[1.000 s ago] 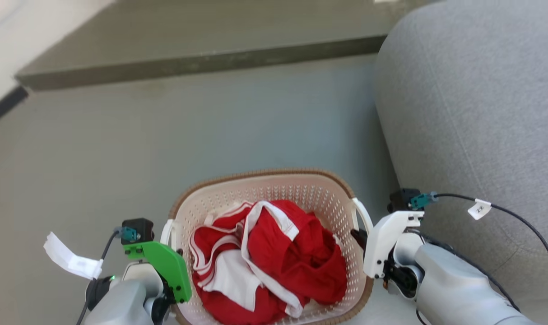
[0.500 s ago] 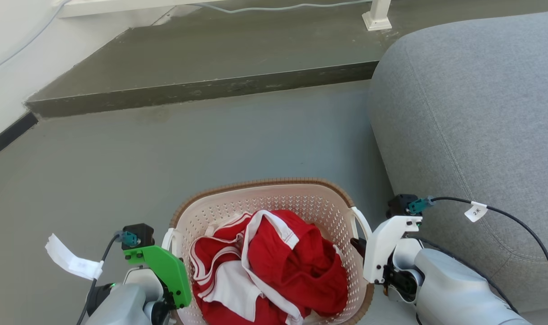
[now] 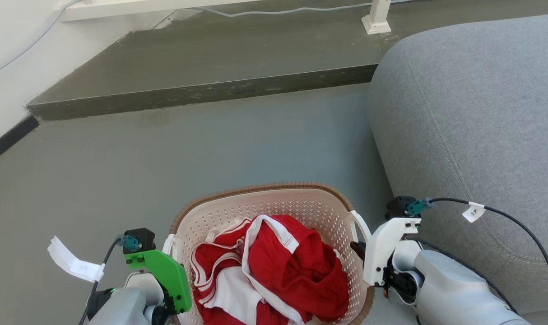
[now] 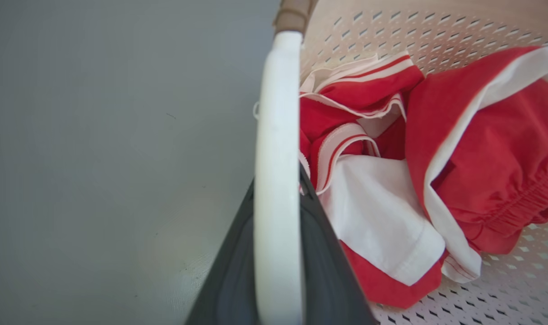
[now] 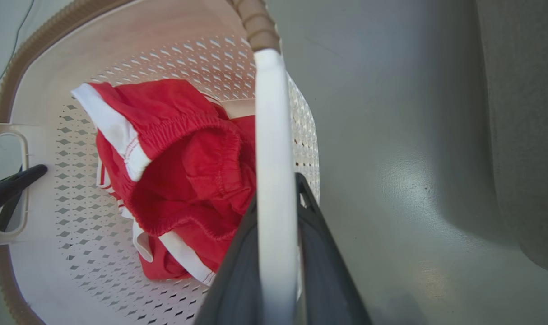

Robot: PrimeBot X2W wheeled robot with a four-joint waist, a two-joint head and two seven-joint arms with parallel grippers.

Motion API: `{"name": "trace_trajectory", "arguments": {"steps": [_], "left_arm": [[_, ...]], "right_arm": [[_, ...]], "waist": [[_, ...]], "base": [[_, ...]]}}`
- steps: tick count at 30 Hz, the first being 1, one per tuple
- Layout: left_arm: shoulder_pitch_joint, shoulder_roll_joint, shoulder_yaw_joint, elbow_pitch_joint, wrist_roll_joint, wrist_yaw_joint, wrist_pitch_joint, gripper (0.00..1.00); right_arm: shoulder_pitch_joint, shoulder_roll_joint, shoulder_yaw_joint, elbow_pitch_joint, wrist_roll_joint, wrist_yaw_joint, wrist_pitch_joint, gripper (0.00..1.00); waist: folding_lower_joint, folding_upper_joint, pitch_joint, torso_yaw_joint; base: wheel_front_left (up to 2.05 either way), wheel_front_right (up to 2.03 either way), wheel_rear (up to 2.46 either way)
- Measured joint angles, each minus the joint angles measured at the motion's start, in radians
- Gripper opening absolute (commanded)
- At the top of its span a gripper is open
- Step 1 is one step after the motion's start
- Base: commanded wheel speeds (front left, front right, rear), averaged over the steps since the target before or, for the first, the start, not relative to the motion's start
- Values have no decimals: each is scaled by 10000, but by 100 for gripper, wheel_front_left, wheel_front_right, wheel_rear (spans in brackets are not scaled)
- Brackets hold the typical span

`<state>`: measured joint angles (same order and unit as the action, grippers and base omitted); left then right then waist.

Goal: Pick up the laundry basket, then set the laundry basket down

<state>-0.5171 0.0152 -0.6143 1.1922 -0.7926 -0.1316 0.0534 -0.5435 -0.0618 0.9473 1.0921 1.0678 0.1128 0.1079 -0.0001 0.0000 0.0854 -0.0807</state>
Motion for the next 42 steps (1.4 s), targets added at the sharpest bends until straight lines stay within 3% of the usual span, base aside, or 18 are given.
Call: {"name": "trace_trajectory", "arguments": {"steps": [21, 42], "left_arm": [[2, 6, -178, 19, -130, 0, -6, 0], [-1400, -2, -196, -102, -35, 215, -865, 0]], "right_arm": [[-2, -46, 247, 25, 245, 0, -2, 0], [-1303, -393, 173, -374, 259, 0, -742, 0]], "waist": [[0, 0, 41, 0], [1, 0, 1983, -19]], "base": [[0, 0, 0], [0, 0, 0]]}}
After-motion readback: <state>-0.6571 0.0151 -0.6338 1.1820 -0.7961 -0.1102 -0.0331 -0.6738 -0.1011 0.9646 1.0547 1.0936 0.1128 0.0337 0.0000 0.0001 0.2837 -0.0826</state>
